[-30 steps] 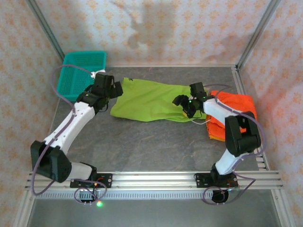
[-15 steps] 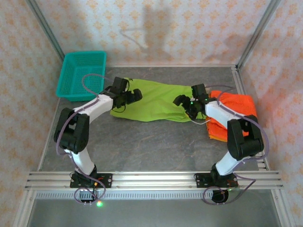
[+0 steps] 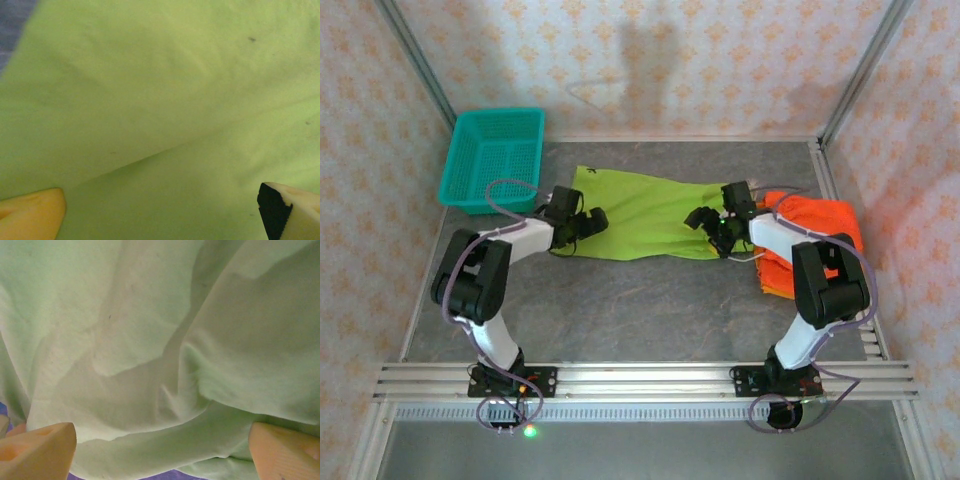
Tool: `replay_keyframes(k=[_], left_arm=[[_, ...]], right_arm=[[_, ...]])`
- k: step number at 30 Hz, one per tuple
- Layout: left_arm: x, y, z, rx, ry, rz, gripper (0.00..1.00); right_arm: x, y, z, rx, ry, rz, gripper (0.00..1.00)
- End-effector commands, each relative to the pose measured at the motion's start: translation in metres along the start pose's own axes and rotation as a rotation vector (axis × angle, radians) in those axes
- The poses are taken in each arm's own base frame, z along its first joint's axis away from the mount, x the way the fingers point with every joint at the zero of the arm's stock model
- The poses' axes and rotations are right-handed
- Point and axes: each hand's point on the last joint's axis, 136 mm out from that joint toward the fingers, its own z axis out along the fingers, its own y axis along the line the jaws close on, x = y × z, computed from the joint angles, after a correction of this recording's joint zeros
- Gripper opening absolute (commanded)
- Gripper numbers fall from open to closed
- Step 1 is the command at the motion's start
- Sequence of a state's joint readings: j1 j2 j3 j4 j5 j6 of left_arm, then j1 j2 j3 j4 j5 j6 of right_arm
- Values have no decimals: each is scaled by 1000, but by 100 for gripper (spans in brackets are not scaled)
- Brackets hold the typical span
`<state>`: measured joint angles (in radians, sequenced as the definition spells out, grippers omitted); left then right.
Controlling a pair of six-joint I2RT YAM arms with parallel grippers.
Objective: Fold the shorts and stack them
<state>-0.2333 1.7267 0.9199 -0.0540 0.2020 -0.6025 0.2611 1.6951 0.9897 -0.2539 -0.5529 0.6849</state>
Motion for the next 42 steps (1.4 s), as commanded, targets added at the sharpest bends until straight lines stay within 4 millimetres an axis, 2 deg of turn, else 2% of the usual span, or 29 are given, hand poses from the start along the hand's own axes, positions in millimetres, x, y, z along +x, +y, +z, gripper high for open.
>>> replay_keyframes(k=[1, 6, 8, 11, 13, 16, 17, 19, 22, 25, 29, 35, 42], left_arm=[[30, 51, -9, -133, 33, -20, 100], [59, 90, -42, -224, 32, -18, 100], [62, 97, -58, -222, 11, -31, 100], [51, 87, -89, -165, -60, -37, 100], [37, 72, -114, -93, -129, -43, 100], [16, 49, -148, 14, -225, -54, 100], [12, 42, -156, 42, -243, -55, 100], [8, 34, -165, 77, -249, -51, 100], [11, 32, -163, 81, -224, -50, 100], [18, 34, -156, 82, -200, -64, 100], [23, 34, -151, 99, -188, -80, 100], [23, 33, -157, 98, -194, -65, 100], [22, 33, -157, 98, -197, -62, 100]], right_arm=[[26, 1, -1, 6, 64, -49, 88], [73, 2, -1, -11, 153, -95, 88], [94, 4, -5, -41, 191, -106, 87], [111, 11, -25, -52, 179, -188, 87], [104, 15, -47, -21, 93, -282, 89], [69, 10, -84, 93, -133, -409, 100], [56, 8, -96, 136, -209, -432, 99], [33, 4, -113, 203, -311, -444, 99], [9, -3, -120, 267, -338, -470, 100], [-9, -15, -109, 323, -229, -447, 100], [-18, -30, -76, 324, -44, -399, 98], [-30, -45, -44, 350, 17, -372, 88], [-32, -58, -14, 380, 72, -340, 75]])
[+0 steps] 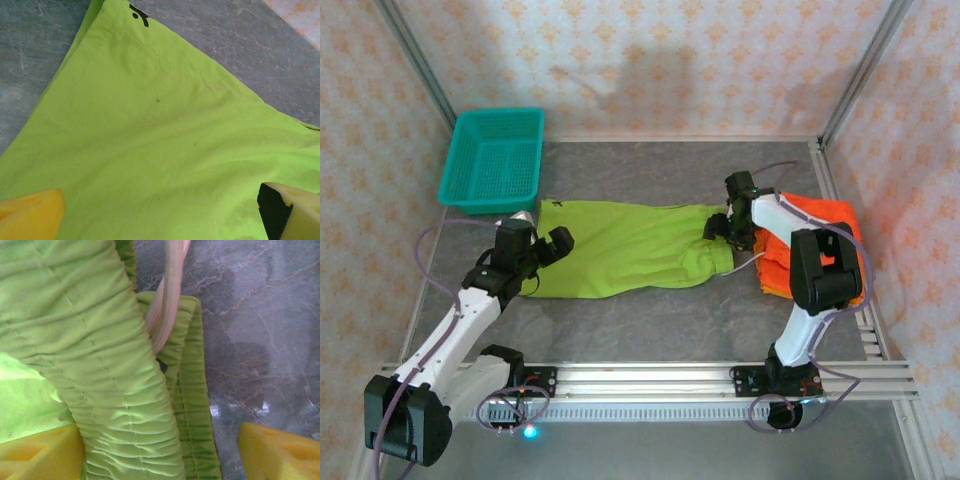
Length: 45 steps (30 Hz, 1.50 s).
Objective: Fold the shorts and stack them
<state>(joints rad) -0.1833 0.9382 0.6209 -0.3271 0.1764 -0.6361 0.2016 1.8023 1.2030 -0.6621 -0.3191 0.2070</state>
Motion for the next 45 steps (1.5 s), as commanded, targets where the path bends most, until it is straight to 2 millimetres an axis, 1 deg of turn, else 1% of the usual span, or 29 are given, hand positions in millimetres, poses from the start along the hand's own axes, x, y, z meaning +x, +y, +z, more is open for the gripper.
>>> replay_keyframes(k=[1, 6, 8, 12, 15, 17, 21, 23, 26, 29, 31, 33, 35, 37, 40, 41, 42, 43, 45], left_arm=[[2, -1, -3, 2, 6, 4, 100], [1, 0, -2, -3, -1, 6, 100], [0, -2, -2, -1, 3, 7, 100], [-3, -4, -1, 0, 1, 9, 100], [-7, -7, -2, 3, -6, 11, 100], [-9, -8, -2, 3, -9, 12, 100], [-13, -12, -3, 8, -13, 15, 100], [-17, -16, -5, 17, -20, 18, 100], [-25, -29, -10, 51, -27, 39, 100], [-34, -40, -11, 73, -29, 61, 100], [-35, -45, -7, 81, -17, 72, 100], [-34, -49, 0, 89, 3, 75, 100], [-34, -58, 6, 106, 18, 84, 100], [-31, -66, 14, 104, 35, 108, 100], [-28, -72, 28, 84, 60, 136, 100], [-26, -72, 34, 73, 73, 140, 98], [-25, -73, 41, 61, 86, 145, 94], [-23, -71, 48, 45, 99, 150, 89], [-19, -70, 61, 19, 118, 155, 82]], right_arm=[[-4, 0, 10, 8, 21, 9, 70], [3, -2, 27, 8, 62, 34, 63], [6, -4, 32, 16, 78, 40, 52], [10, -6, 39, 34, 92, 32, 37], [11, -8, 39, 67, 86, 10, 17], [10, -10, 38, 94, 74, -7, 15], [6, -14, 31, 166, 53, -43, 4], [1, -12, 22, 181, 25, -61, 0], [-8, -5, 3, 183, -34, -84, 0], [-18, 1, -23, 189, -99, -106, 0], [-23, 7, -43, 184, -134, -130, 0], [-26, 13, -60, 177, -160, -153, 0], [-28, 16, -77, 182, -181, -173, 0], [-31, 16, -93, 201, -200, -186, 0], [-35, 12, -110, 244, -219, -210, 0], [-37, 11, -113, 259, -226, -216, 0], [-38, 9, -116, 273, -230, -219, 0], [-39, 9, -119, 283, -232, -225, 0], [-39, 9, -121, 289, -228, -232, 0]])
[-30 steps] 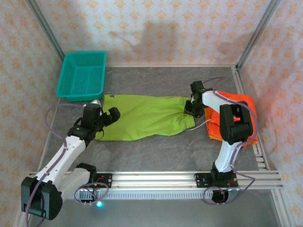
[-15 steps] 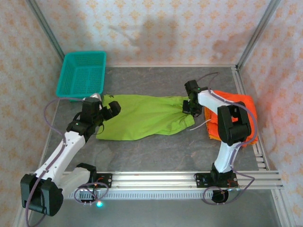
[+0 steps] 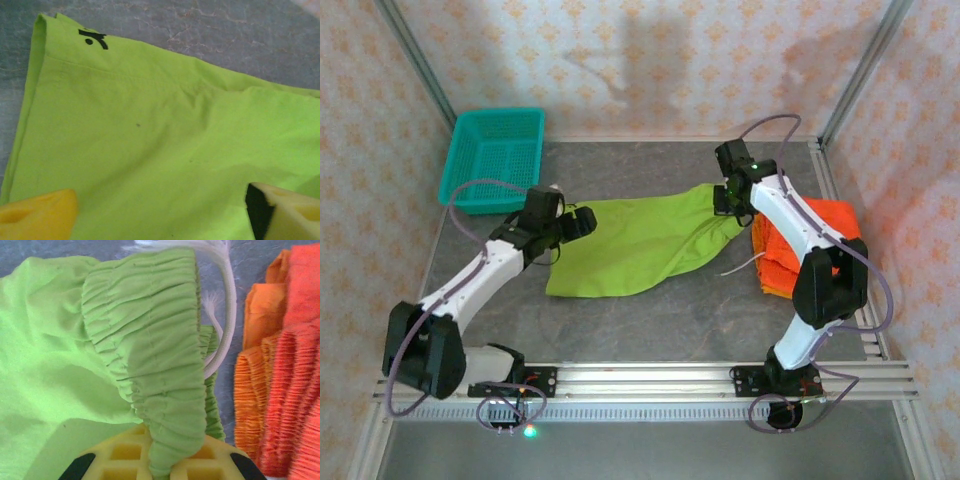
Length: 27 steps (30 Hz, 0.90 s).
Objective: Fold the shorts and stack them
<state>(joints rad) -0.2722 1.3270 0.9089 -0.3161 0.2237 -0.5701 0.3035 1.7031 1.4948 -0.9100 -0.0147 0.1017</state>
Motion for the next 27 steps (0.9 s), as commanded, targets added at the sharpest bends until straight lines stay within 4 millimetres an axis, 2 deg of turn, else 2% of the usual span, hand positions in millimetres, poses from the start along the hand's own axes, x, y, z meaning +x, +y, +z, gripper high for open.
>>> replay_keyframes(k=[1, 4, 10, 14, 18, 21, 24, 27], left_arm=[[-6, -4, 16, -26, -7, 31, 79], [5, -1, 35, -58, 27, 39, 73], [37, 19, 68, -156, 116, 43, 73], [53, 34, 76, -207, 139, 47, 77], [73, 55, 80, -270, 180, 50, 81], [88, 76, 78, -341, 208, 52, 83], [99, 100, 66, -437, 220, 72, 83], [100, 122, 48, -536, 206, 104, 83]], right_arm=[[4, -15, -14, 82, 14, -44, 0], [5, -15, -12, 86, 27, -46, 0], [8, -16, -7, 96, 44, -47, 0], [21, -17, 5, 104, 89, -37, 0], [44, -11, 24, 70, 150, -16, 1], [58, -7, 34, 44, 190, 7, 13], [67, -1, 39, 4, 210, 26, 37], [71, -1, 40, -7, 208, 40, 53]])
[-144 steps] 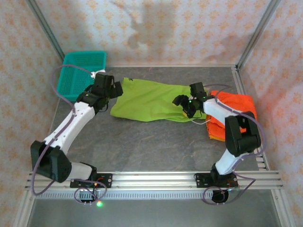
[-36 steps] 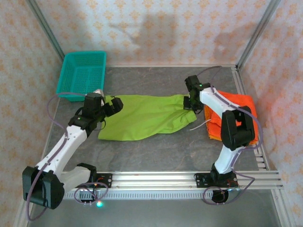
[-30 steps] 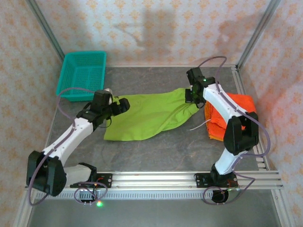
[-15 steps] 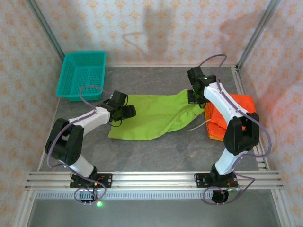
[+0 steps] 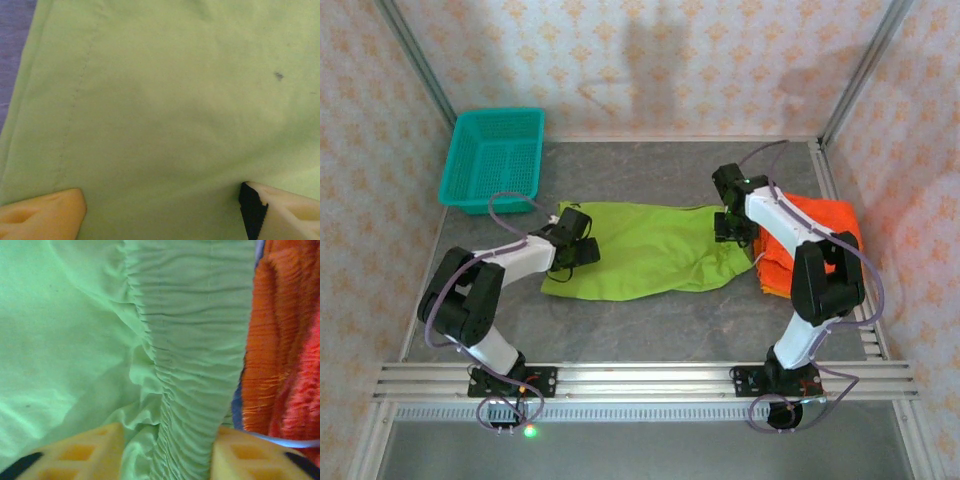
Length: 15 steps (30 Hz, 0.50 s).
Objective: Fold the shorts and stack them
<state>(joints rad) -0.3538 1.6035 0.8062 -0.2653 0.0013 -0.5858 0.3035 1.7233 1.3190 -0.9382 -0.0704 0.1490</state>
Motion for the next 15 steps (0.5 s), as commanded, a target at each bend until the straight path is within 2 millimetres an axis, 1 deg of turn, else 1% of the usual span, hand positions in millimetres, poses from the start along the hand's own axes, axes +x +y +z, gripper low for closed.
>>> replay_keyframes(k=[1, 3, 7, 11, 13, 15], left_arm=[[30, 56, -5, -210, 54, 30, 84], [30, 59, -12, -211, 42, 27, 84], [23, 69, -25, -262, 15, 34, 85], [23, 72, -28, -274, 13, 47, 85], [24, 72, -28, -268, 15, 46, 85], [23, 70, -29, -260, 11, 41, 85]], right_arm=[[-1, 5, 1, -36, -17, 32, 56], [2, 5, 6, -49, -1, 53, 58], [8, 3, 20, -100, 40, 116, 60], [2, 4, 32, -236, 61, 217, 61], [-3, 11, 37, -295, 73, 233, 61], [-8, 15, 41, -316, 76, 226, 61]])
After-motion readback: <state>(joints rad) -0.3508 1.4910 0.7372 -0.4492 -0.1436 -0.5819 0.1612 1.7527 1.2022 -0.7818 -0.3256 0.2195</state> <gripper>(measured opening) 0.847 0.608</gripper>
